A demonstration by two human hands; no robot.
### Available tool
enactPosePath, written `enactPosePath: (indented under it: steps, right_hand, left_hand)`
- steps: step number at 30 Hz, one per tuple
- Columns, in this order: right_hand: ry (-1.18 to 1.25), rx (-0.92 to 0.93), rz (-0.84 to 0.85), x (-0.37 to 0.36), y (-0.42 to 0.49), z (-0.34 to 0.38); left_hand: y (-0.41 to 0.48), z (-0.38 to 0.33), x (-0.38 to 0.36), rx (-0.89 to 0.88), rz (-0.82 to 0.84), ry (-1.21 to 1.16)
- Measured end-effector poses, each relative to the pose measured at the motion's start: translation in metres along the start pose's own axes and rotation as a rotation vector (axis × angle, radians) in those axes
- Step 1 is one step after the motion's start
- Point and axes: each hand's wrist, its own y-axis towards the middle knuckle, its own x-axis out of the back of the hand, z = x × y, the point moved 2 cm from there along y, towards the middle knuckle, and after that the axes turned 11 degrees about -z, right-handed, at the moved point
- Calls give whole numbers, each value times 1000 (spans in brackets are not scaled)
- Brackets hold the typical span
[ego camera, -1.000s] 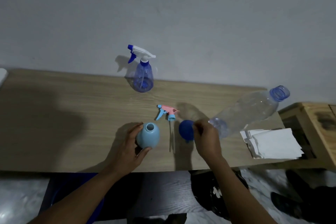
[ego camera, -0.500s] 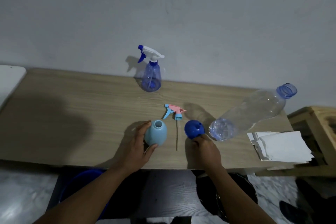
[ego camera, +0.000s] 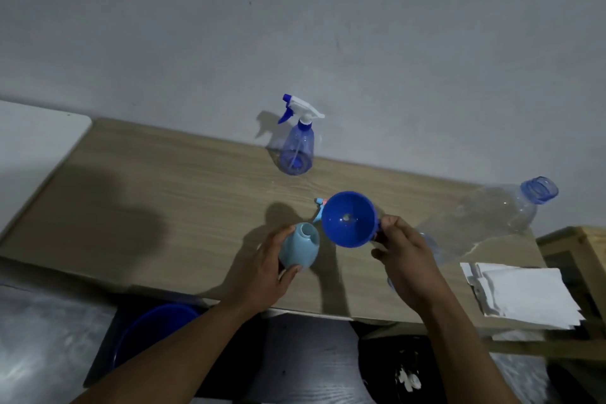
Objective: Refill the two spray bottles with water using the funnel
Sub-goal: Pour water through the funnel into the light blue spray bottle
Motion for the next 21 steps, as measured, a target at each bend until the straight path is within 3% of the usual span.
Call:
enactPosePath:
  steps: [3, 7, 21]
  right_hand:
    - [198, -198, 106, -17, -2, 7]
    - [241, -322, 135, -34, -8, 6]
    - [36, -269, 77, -50, -9, -13]
  left_hand:
    - [0, 4, -2, 45, 1, -9]
    - [2, 1, -1, 62, -1, -46]
    - [1, 6, -3, 103, -12, -45]
